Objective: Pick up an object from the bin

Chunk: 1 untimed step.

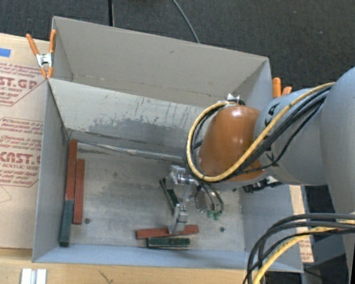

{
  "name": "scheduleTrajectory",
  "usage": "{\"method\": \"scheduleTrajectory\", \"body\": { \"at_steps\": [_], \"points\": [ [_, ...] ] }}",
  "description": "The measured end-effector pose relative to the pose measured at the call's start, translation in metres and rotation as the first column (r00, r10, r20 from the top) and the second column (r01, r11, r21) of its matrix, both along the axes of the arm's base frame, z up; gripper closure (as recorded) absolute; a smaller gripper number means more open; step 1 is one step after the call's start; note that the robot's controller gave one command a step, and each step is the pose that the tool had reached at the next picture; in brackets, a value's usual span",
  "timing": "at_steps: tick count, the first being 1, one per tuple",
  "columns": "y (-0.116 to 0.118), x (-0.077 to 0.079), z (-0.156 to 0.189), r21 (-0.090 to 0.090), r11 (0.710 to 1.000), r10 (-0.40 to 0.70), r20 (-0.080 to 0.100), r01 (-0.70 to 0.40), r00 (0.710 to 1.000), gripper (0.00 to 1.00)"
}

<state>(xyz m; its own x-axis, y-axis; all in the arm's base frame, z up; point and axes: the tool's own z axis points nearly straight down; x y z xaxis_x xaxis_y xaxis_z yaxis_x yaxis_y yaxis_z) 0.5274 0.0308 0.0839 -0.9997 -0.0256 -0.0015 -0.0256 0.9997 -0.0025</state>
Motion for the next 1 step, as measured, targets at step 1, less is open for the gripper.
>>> {"method": "scheduleTrajectory", "body": {
  "at_steps": [1],
  "points": [
    [-0.0165,0.0008,-0.0038,0.006,0.998,0.062,0.0,-0.062,0.998,0.0]
  ]
}}
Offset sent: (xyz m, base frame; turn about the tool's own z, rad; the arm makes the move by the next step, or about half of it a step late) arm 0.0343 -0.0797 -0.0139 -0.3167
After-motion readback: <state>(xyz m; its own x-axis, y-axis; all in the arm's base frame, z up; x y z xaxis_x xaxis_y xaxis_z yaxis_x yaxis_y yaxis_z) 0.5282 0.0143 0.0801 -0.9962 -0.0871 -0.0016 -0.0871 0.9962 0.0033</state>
